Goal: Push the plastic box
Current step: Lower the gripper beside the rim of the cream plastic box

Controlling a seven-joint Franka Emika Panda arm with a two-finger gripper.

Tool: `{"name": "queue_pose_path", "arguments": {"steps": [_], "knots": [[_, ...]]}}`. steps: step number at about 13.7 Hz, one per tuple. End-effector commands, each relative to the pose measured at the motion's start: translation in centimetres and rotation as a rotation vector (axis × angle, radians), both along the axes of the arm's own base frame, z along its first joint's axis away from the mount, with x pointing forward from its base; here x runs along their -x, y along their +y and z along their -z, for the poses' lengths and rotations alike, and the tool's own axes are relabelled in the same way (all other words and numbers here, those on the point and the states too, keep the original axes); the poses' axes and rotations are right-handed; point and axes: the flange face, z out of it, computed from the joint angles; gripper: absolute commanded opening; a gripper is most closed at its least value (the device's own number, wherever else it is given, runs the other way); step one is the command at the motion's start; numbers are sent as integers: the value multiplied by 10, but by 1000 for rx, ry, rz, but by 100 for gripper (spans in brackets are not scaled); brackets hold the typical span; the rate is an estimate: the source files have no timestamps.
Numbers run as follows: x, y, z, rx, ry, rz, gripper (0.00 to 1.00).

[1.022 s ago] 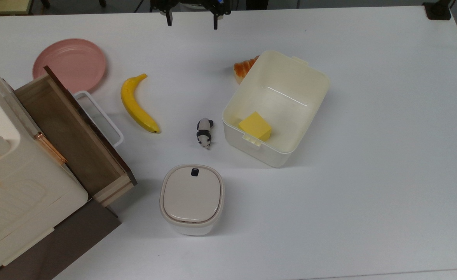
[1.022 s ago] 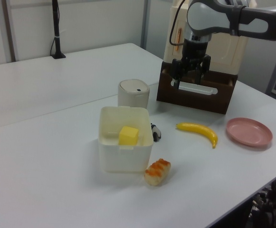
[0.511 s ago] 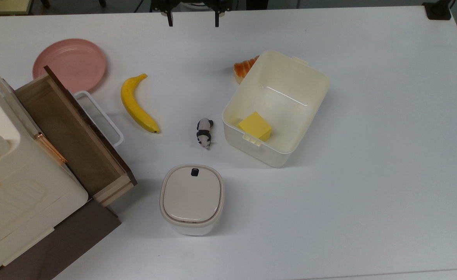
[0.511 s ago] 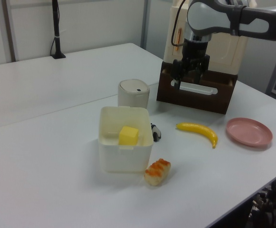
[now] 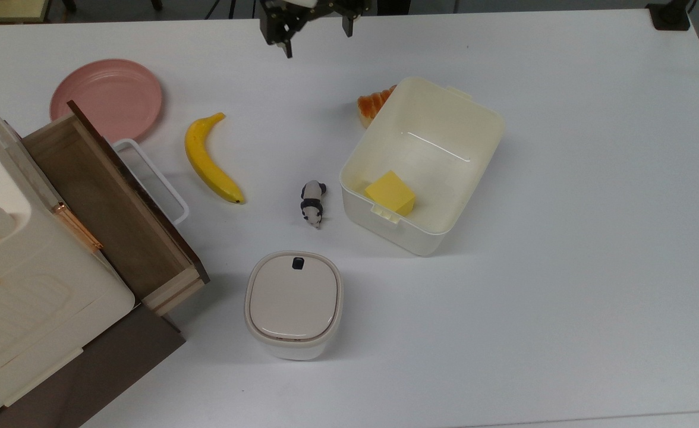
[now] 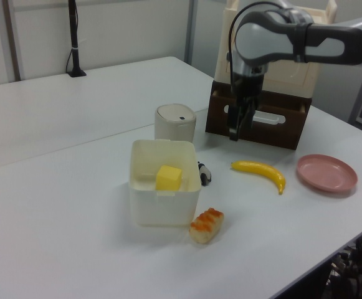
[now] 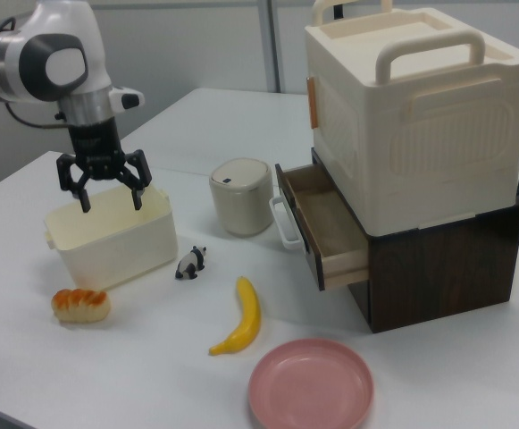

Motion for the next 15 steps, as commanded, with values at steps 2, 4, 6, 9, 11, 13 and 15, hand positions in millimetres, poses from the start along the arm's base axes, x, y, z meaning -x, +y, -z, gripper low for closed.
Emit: {"name": "queue_pose_path", "arguments": {"steps": [2, 4, 6, 9, 11, 13, 15], "knots": [[1, 7, 28, -40, 5, -318, 100], [-9, 10, 45, -44, -44, -387, 100], [-16, 22, 56, -43, -70, -406, 100], [-20, 37, 84, -46, -69, -431, 100], [-21, 45, 101, -47, -74, -445, 100], [-24, 53, 116, -49, -58, -459, 100], [-26, 55, 122, -50, -50, -460, 100]]}}
